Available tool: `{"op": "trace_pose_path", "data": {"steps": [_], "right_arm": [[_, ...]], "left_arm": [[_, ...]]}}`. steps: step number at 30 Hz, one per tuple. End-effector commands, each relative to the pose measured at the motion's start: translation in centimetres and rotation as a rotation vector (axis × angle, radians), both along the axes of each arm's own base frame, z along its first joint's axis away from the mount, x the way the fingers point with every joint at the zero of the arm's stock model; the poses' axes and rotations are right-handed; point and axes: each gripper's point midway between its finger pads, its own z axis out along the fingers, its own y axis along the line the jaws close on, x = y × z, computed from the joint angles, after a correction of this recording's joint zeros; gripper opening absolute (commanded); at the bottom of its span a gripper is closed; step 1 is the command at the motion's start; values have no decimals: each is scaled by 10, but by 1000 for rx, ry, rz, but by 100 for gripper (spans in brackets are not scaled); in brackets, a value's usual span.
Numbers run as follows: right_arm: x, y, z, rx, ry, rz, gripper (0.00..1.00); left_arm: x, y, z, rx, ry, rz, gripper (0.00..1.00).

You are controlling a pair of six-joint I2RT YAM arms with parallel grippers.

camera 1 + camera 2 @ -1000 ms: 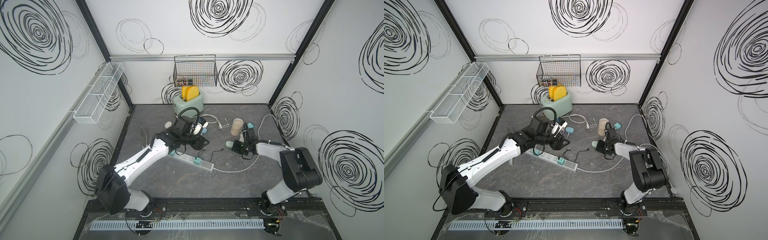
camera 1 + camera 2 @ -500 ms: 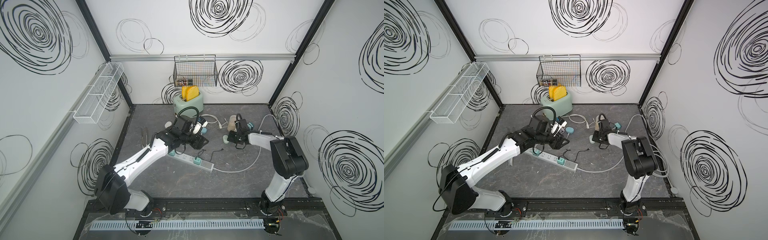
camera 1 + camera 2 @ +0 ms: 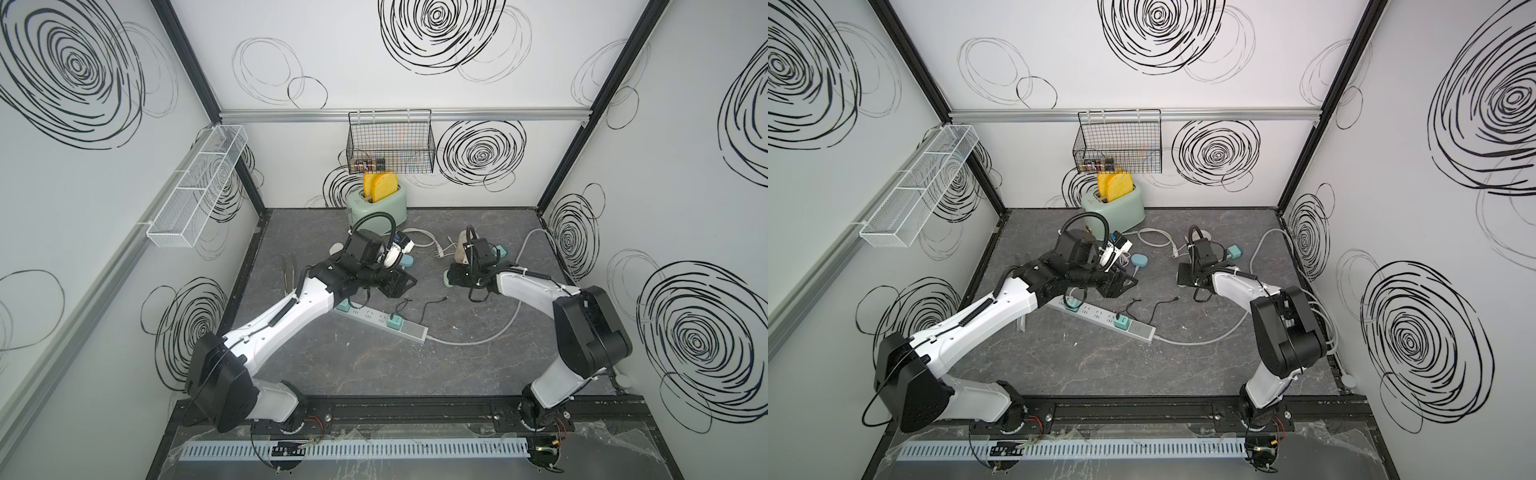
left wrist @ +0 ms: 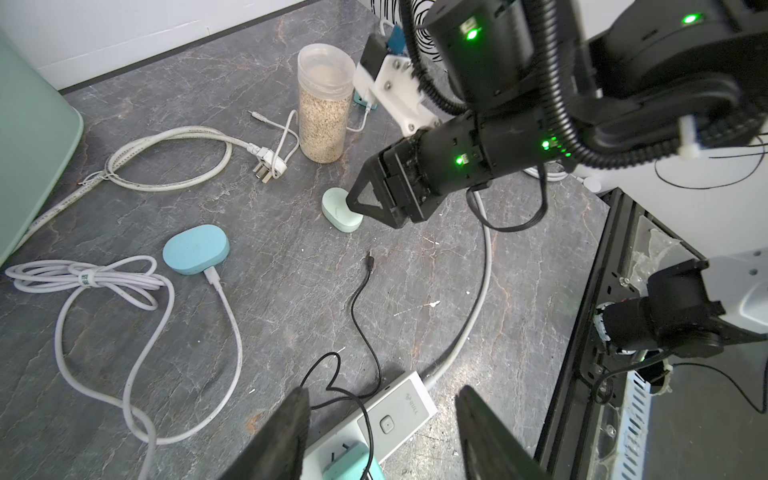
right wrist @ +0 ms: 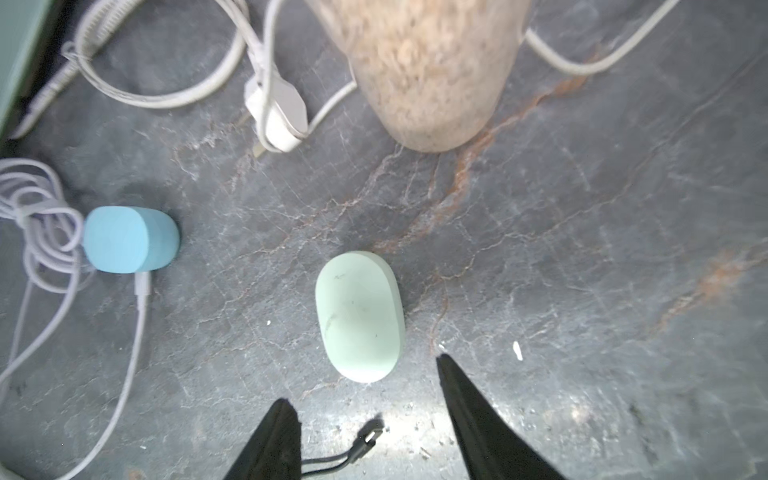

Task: Charge the bluetooth headset
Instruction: Move the bluetooth headset to the center of the board, then pick up the bluetooth headset from the center of the board.

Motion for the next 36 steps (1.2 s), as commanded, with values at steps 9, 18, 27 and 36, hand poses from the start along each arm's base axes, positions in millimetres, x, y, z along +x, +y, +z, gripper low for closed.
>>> {"op": "trace_pose_path", "data": {"steps": [9, 18, 27, 36], "right_arm": [[9, 4, -13, -54, 36, -39, 66], [19, 6, -16, -45, 36, -58, 65], [20, 8, -23, -45, 57, -59, 63], [21, 6, -29, -38, 72, -61, 59]], "left_arm": [[2, -1, 22, -42, -58, -12, 60], [2, 0, 22, -39, -68, -11, 60], [2, 1, 22, -37, -69, -8, 60], [2, 1, 22, -37, -69, -7, 60]]}}
